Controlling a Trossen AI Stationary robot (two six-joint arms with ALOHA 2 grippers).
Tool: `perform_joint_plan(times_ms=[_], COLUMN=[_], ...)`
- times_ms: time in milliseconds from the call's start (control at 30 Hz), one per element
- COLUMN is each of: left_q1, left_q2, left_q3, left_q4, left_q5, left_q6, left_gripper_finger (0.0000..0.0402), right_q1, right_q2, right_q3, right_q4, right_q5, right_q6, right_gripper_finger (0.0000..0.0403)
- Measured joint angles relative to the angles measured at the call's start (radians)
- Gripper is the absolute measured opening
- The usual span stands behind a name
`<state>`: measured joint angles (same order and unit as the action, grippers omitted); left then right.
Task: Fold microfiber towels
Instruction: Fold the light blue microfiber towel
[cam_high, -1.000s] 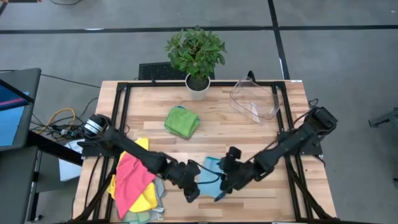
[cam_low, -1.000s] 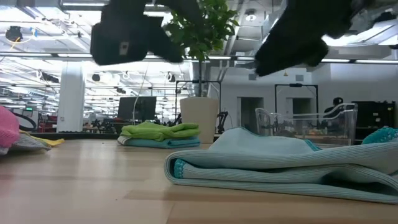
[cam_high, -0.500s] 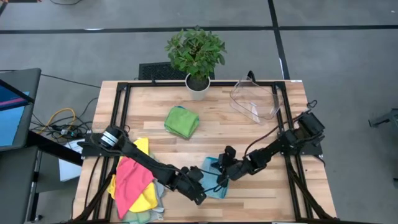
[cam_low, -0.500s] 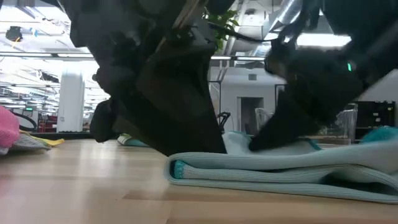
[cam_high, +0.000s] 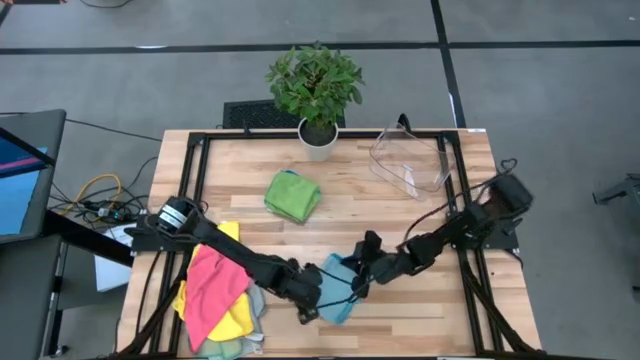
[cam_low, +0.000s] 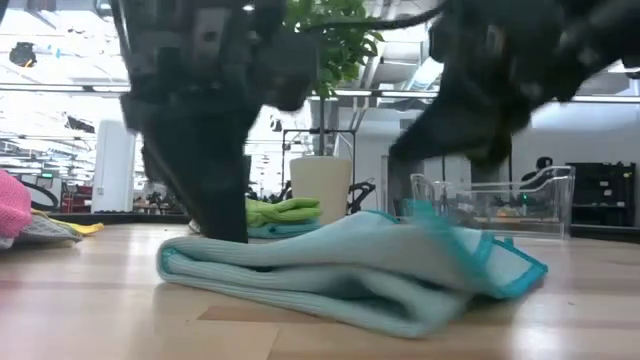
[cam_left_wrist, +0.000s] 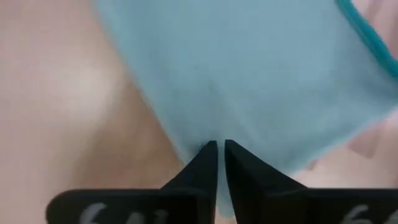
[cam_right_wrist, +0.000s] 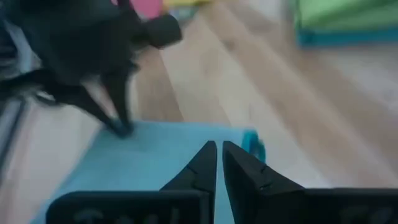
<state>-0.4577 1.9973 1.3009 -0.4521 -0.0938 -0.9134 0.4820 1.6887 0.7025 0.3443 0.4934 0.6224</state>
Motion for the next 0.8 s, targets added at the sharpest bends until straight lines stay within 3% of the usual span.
perform_joint_plan(times_ms=[200, 300, 433, 533, 700, 800], left_q1=[0.037, 0.06, 0.072, 0.031, -0.06, -0.117], left_q2=[-0.138, -0.189, -0.282, -0.327, -0.332, -0.29], left_q3=[0.003, 0.001, 0.001, 0.002, 0.002, 0.003], left_q4=[-0.145, -0.262, -0.285, -0.244, -0.219, -0.227], left_q5=[-0.072, -0.099, -0.073, 0.001, -0.005, -0.082], left_q6=[0.212, 0.221, 0.028, -0.094, -0.327, -0.585], left_gripper_finger=[0.0002, 0.0002, 0.0004, 0.0026, 0.0114, 0.0178], right_q1=[0.036, 0.041, 0.024, 0.019, -0.014, -0.051], right_q2=[-0.131, -0.128, -0.149, -0.191, -0.224, -0.189], right_q3=[0.002, -0.002, -0.001, 0.021, 0.153, 0.213], right_q4=[-0.037, -0.13, -0.237, -0.339, -0.626, -0.741], right_q5=[-0.002, -0.041, -0.23, -0.313, -0.339, -0.313], right_q6=[-0.075, 0.051, 0.18, 0.192, 0.081, 0.027], right_gripper_finger=[0.0053, 0.0055, 0.0078, 0.011, 0.0181, 0.0216])
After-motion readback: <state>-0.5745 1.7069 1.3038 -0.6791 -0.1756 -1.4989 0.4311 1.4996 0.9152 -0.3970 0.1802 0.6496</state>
